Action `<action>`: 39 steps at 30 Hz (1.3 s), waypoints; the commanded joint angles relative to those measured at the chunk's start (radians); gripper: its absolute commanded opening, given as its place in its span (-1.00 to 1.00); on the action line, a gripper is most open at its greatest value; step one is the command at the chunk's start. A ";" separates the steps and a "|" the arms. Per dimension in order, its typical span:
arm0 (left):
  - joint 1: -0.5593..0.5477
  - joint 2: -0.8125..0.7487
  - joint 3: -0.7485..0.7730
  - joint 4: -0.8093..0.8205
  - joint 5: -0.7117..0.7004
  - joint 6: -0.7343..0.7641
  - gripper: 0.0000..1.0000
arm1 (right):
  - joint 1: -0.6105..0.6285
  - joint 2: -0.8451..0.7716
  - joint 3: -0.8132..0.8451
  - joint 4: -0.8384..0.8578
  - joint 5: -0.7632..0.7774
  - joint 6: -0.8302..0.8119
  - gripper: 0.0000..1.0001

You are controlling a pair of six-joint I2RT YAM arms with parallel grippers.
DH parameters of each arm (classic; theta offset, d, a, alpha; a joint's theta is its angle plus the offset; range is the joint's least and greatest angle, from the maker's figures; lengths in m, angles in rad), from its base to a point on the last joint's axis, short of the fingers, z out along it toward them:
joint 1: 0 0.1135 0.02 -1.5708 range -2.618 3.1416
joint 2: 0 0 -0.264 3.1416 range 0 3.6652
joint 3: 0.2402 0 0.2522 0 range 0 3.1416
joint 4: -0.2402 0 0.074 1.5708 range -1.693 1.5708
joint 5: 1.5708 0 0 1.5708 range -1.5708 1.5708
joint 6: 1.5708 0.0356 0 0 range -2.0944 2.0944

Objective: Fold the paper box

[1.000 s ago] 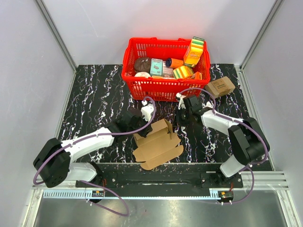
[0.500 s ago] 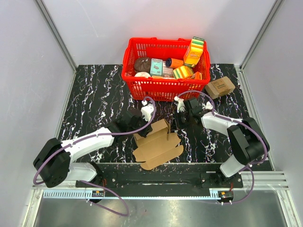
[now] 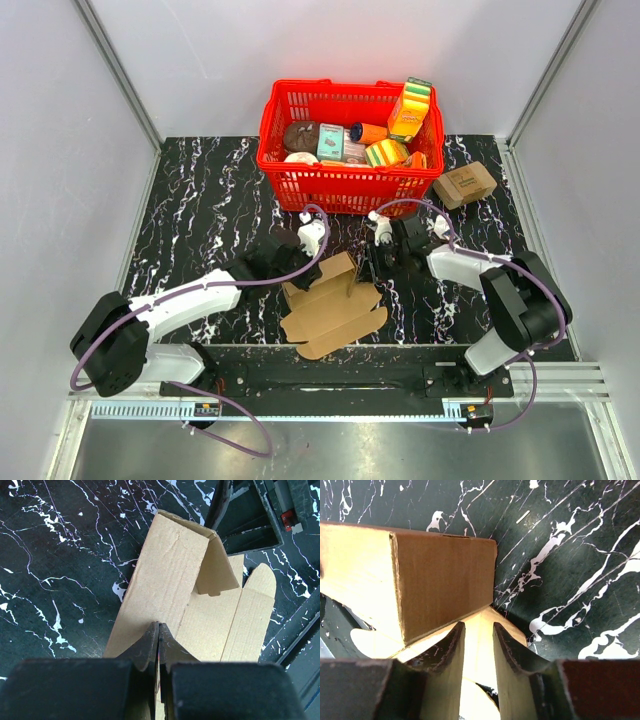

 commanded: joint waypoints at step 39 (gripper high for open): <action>-0.006 0.048 0.072 -0.007 -0.009 0.017 -1.00 | 0.037 -0.068 -0.216 0.575 -0.078 -0.122 -0.08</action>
